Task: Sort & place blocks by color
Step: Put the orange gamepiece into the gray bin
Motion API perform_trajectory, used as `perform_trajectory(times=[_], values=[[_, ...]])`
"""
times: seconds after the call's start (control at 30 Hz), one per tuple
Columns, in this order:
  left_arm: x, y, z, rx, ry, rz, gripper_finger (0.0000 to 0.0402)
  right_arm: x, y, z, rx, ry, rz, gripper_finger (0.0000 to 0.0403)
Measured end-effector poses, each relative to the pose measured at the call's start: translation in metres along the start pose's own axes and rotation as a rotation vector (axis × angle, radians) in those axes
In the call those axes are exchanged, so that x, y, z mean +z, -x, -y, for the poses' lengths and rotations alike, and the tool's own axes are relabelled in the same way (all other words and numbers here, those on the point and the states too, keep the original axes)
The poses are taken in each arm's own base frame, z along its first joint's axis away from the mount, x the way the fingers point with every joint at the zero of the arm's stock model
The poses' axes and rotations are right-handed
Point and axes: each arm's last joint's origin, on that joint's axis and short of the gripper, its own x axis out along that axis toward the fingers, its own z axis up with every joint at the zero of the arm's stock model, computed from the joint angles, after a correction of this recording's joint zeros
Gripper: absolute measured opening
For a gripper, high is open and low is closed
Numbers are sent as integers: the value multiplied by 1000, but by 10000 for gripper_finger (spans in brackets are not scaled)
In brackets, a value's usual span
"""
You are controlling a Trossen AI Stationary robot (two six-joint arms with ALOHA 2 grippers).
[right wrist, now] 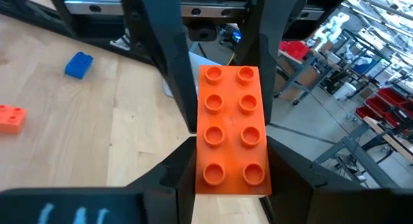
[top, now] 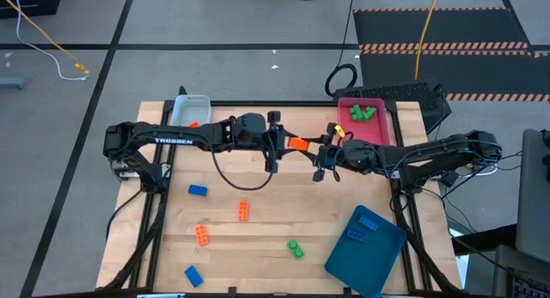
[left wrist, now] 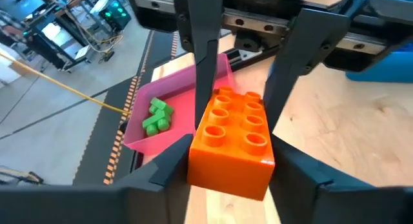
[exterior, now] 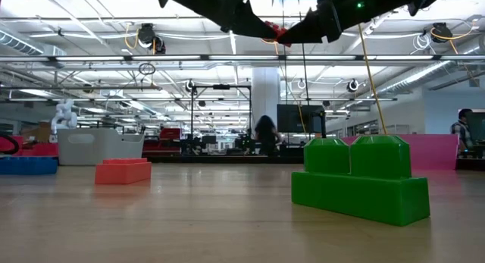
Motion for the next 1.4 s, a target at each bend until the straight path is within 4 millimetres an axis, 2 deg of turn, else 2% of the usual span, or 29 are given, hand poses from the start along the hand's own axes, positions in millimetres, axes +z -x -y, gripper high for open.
perform_trajectory(times=[0.07, 0.37, 0.5, 0.63, 0.83, 1.0, 1.27, 1.4], values=[[0, 0, 1, -11, -12, -1, 141, -1, 0, -1, 10, 8, -3, 133], [0, 0, 1, -14, -20, 2, 141, -1, 0, -1, 10, -7, -4, 136], [0, 0, 0, 16, -13, -1, 160, 0, 0, 1, -26, -40, -6, 190], [-1, 0, -2, 78, -5, -43, 149, 0, 0, 1, -31, -36, -14, 239], [-9, 1, -16, 193, 92, -99, 137, -2, 0, 2, -80, -22, -45, 265], [-26, 4, -33, 416, 196, -261, 147, -3, 1, 3, -126, -14, -71, 268], [-59, 13, -61, 537, 356, -420, 137, -4, 1, 3, -124, 5, -82, 269], [-78, 23, -69, 686, 377, -605, 137, -6, 1, 4, -166, 29, -121, 269]])
